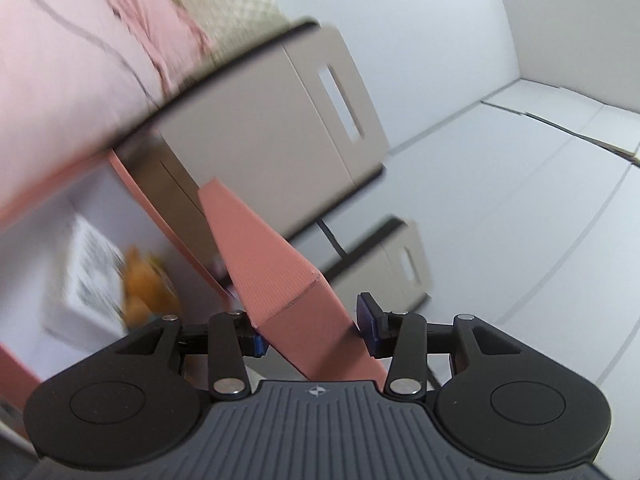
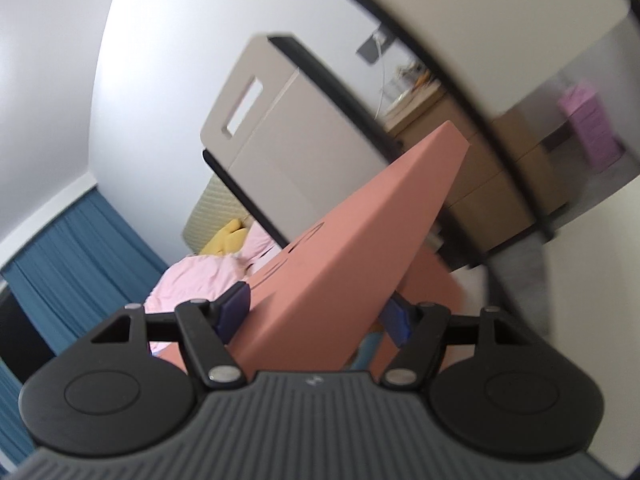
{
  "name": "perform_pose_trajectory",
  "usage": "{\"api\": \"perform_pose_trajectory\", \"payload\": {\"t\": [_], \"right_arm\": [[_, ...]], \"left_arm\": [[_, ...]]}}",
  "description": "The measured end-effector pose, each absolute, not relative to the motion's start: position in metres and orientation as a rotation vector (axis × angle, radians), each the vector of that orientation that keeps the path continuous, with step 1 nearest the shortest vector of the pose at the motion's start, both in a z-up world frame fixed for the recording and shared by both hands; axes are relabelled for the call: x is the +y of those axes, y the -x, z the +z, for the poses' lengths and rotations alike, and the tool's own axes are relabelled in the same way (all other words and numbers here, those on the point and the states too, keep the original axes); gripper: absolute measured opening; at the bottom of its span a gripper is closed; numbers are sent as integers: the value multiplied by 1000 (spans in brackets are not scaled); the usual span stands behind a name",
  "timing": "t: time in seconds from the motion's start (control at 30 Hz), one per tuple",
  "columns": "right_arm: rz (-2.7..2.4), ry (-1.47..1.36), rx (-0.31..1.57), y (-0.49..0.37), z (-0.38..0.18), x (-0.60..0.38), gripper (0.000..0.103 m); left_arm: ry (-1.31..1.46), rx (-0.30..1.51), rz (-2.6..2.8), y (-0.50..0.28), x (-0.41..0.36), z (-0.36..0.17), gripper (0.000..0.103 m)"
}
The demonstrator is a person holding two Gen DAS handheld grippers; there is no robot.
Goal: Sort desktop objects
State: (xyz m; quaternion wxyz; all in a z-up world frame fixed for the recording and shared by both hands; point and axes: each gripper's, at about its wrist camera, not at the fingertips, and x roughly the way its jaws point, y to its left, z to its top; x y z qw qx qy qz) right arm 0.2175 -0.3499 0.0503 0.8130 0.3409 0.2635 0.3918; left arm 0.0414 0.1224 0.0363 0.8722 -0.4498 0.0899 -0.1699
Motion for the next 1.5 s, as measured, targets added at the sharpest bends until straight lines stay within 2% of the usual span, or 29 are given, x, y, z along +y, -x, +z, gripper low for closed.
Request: {"api": "perform_pose_trajectory", "payload": {"t": [0.27, 0.8, 0.9, 1.1, 1.13, 1.17, 1.4, 1.5], "right_arm": [[898, -733, 597, -262, 23, -285, 70], [865, -775, 649, -271, -35, -263, 70], [854, -766, 657, -270, -38, -261, 70], [844, -773, 679, -274, -45, -258, 70], [845, -773, 680, -274, -46, -258, 70], [844, -770, 679, -273, -46, -257, 71], [811, -694, 682, -261, -40, -253, 75], [794, -658, 662, -251, -37, -253, 93]], "left_arm": [[954, 162, -231, -56, 159, 23, 47], [917, 220, -132, -65, 166, -14, 52], [895, 247, -101, -63, 160, -18, 61], [832, 188, -163, -35, 145, -16, 74], [822, 184, -164, -29, 142, -15, 79], [813, 177, -147, -23, 139, -15, 88], [760, 143, -41, -4, 136, -18, 90], [712, 139, -8, -6, 129, -15, 90]]}}
